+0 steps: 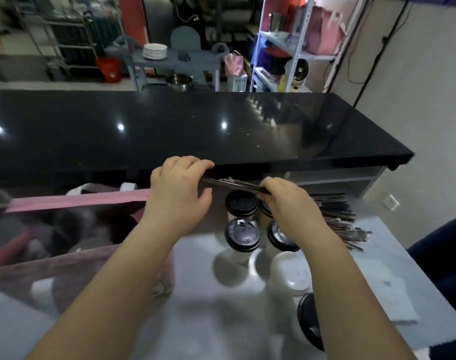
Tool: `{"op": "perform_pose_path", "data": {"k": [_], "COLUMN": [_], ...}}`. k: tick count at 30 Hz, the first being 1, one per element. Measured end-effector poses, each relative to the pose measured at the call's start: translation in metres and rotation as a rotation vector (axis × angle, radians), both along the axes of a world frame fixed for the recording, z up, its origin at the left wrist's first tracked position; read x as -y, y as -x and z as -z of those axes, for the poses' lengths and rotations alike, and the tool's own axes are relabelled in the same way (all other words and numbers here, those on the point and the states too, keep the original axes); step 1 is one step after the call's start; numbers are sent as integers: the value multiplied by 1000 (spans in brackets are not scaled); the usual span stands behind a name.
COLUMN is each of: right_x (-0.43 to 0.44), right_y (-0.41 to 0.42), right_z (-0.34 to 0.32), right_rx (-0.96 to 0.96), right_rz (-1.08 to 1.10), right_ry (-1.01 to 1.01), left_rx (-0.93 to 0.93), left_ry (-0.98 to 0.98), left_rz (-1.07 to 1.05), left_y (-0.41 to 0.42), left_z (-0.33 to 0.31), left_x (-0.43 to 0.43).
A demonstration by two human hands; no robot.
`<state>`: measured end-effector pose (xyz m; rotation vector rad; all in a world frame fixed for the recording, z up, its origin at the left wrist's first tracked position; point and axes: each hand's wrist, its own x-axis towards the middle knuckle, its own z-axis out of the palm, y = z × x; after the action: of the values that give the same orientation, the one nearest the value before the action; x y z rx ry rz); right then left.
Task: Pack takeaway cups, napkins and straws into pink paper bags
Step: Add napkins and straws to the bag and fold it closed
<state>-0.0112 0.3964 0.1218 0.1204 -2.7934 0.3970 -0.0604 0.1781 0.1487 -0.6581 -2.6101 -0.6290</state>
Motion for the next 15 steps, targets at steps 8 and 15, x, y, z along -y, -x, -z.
{"op": "perform_pose_path", "data": {"k": [8, 15], "right_x": [133, 265], "right_y": [15, 22], "right_z": [-14, -42], "right_rx": [-24, 41], "right_rz": [-134, -486], "right_ry": [340, 736], "left_rx": [60, 170], "left_ry": [-94, -103], "left_rz": [-159, -132], "left_y": [-11, -5], "left_z": [1, 27], "left_x": [182, 274]}}
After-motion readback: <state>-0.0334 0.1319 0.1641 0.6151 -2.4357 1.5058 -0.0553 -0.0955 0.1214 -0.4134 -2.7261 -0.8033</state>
